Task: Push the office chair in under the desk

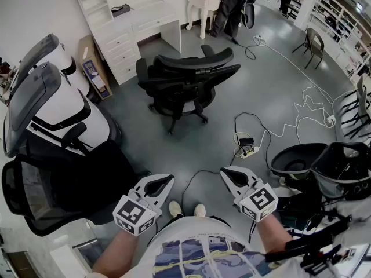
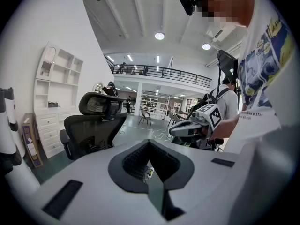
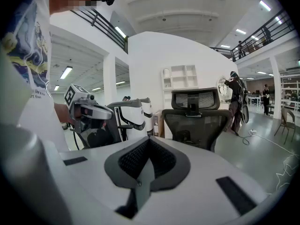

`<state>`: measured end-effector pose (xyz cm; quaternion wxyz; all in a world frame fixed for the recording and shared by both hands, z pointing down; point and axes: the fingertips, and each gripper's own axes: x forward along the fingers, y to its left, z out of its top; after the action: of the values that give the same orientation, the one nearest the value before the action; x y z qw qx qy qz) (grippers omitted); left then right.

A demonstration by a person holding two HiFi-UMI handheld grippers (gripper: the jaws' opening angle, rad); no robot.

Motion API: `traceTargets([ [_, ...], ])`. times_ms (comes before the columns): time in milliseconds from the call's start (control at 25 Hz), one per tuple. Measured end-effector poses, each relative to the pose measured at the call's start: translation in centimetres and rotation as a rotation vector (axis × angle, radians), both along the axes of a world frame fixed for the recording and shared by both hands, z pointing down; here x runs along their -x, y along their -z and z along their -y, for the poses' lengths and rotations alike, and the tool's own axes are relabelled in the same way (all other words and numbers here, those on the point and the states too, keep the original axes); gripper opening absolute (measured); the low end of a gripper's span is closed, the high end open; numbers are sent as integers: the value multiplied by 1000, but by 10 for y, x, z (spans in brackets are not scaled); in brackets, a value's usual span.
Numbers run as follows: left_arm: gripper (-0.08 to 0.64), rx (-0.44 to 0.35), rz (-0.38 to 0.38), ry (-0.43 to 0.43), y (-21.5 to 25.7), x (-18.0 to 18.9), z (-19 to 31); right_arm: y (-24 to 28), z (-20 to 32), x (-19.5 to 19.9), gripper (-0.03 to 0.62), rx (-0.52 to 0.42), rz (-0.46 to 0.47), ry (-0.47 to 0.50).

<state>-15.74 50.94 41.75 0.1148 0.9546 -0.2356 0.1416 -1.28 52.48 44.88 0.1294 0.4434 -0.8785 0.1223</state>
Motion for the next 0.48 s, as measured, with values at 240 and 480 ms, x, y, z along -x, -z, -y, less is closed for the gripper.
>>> traceTargets([
  [240,14,-11,21,8,0,-17,1,-3,0,-17,25,-4,9,6],
  [480,14,-18,39,37,-1,-27,5,-13,1,-31,25,9,25,18],
])
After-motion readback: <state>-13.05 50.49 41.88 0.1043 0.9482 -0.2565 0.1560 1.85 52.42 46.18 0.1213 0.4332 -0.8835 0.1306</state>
